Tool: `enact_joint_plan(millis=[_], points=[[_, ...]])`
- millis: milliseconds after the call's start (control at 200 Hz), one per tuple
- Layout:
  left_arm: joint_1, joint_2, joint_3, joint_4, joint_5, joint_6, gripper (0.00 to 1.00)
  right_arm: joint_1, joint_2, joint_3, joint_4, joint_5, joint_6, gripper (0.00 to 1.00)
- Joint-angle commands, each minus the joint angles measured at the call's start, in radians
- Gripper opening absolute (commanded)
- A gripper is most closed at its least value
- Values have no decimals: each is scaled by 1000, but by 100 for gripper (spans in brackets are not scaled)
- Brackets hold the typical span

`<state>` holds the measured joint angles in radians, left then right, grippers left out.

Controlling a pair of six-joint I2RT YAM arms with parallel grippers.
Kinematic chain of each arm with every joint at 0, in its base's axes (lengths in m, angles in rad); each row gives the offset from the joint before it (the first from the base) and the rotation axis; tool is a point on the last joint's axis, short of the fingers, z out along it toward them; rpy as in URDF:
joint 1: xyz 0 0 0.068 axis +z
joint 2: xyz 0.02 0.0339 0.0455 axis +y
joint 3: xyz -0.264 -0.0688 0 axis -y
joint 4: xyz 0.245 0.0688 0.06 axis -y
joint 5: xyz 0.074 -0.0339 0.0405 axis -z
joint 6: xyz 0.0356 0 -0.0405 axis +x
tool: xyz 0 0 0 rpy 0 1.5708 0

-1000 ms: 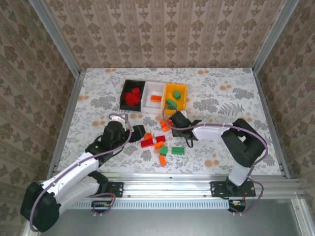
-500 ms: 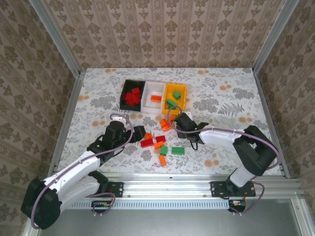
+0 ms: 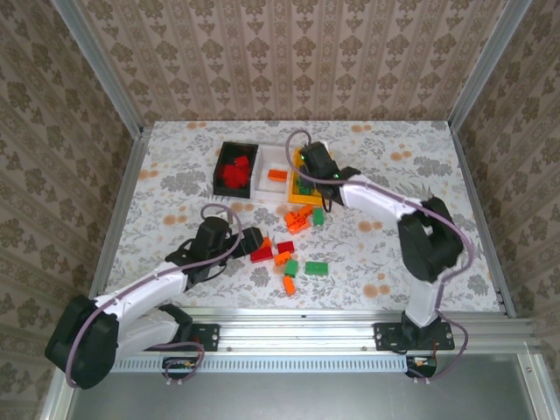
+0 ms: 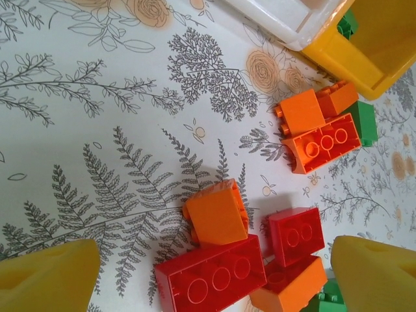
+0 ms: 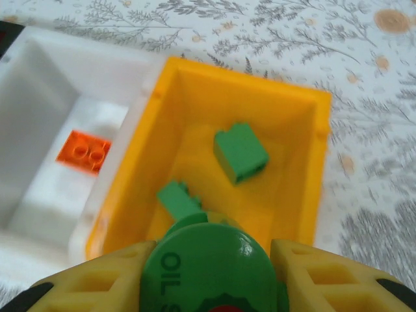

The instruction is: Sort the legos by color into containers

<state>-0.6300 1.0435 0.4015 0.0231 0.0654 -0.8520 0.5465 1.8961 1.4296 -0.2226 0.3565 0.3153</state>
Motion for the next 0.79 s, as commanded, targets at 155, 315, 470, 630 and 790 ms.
enact_joint_plan(millis=[155, 315, 470, 630, 790], points=[[-5, -110, -29, -49, -15, -22, 97, -52, 250, 278, -156, -34, -75, 50], [-5, -135, -34, -51, -15, -20, 99, -62, 221, 296, -164, -41, -84, 63], [-5, -123, -29, -28, -4, -16, 100, -43, 52, 172, -127, -29, -69, 64], [-7, -85, -31, 17, 2, -14, 100, 90, -215, -134, -81, 27, -25, 63], [-7, -39, -21, 47, 26, -1, 100, 185, -405, -410, -164, -106, 36, 65]])
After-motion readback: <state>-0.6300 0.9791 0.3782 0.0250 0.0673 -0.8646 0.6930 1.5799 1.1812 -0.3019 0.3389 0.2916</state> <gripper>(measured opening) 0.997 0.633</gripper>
